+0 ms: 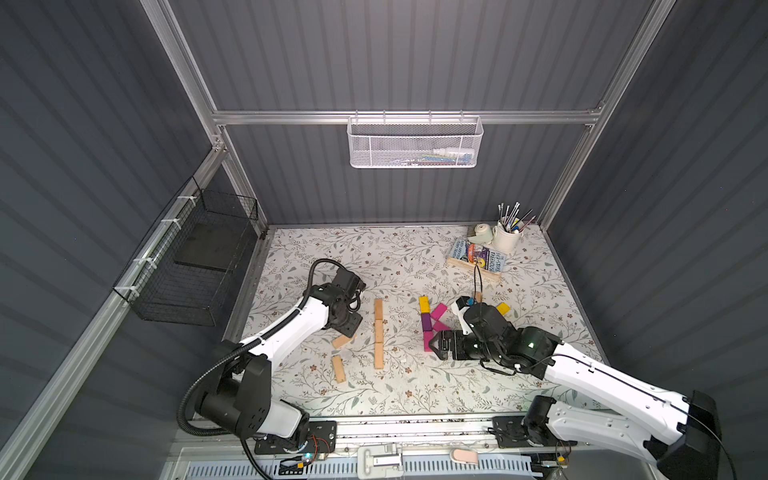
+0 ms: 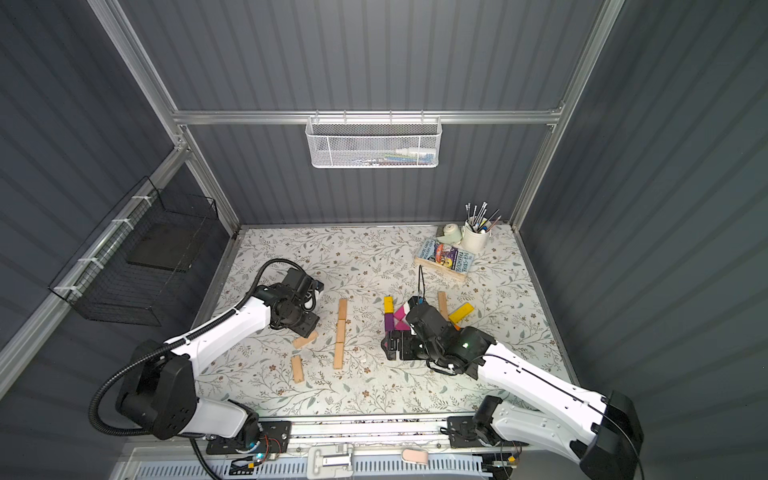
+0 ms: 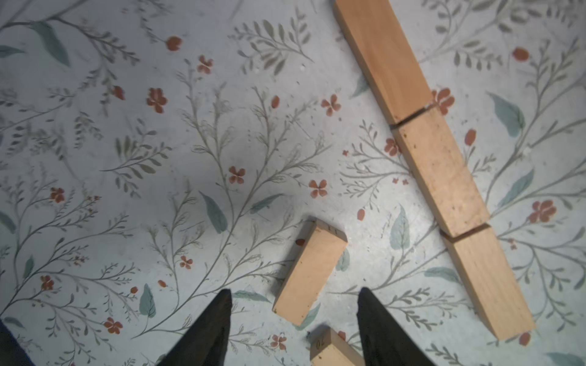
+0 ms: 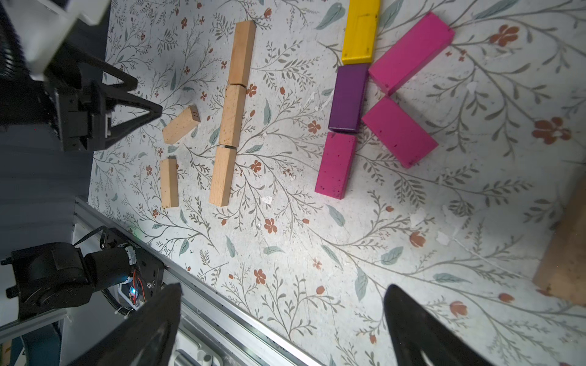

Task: Assemble the letter k with building blocks
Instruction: Pick up the building block from the center of the board.

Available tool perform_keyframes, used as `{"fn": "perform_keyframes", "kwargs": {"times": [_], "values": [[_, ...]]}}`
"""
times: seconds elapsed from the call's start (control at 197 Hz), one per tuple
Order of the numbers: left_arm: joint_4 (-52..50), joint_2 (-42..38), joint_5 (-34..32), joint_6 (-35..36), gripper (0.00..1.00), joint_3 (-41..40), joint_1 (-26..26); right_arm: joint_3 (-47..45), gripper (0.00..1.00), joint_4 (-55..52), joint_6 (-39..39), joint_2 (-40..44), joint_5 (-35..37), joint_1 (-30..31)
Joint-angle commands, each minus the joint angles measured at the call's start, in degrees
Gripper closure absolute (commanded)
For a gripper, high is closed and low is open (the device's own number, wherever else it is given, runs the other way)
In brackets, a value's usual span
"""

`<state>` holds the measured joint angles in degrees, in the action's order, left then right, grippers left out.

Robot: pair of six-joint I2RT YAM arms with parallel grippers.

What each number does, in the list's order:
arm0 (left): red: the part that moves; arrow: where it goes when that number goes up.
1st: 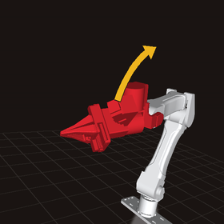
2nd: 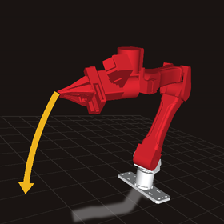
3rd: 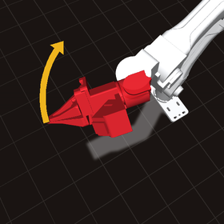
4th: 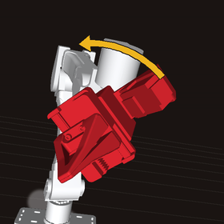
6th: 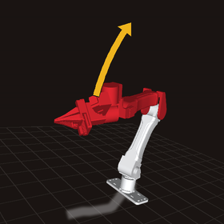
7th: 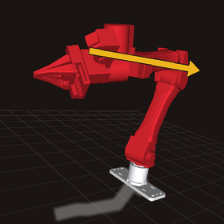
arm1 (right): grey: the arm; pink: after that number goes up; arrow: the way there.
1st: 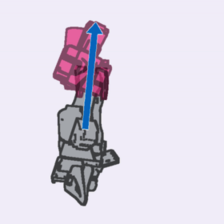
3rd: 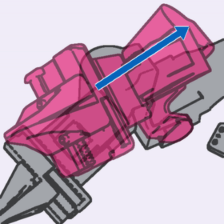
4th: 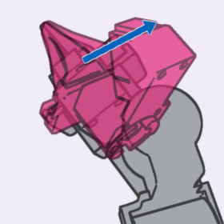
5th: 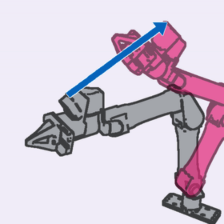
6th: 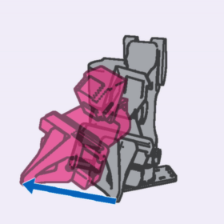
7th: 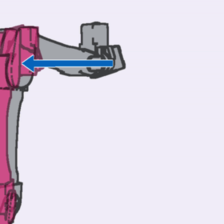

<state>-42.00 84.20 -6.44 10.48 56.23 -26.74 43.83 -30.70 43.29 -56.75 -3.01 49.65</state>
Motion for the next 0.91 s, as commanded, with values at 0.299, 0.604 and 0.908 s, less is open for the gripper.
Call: {"fn": "perform_keyframes", "kwargs": {"times": [0.299,0.604,0.908], "values": [[-2.3,9.3,7.7,10.1,0.38,1.0,4.6,0.7,0.01,-0.6,-4.2,3.9,0.3,-0.8],[-2.4,13.5,6.3,9.8,0.62,1.2,5.1,0.9,0.01,-1.0,-5.1,4.5,-0.6,-1.7],[-2.3,10.8,8.0,10.0,0.8,2.0,5.1,0.8,0.01,-1.2,-4.8,5.4,-0.9,-2.4]]}}
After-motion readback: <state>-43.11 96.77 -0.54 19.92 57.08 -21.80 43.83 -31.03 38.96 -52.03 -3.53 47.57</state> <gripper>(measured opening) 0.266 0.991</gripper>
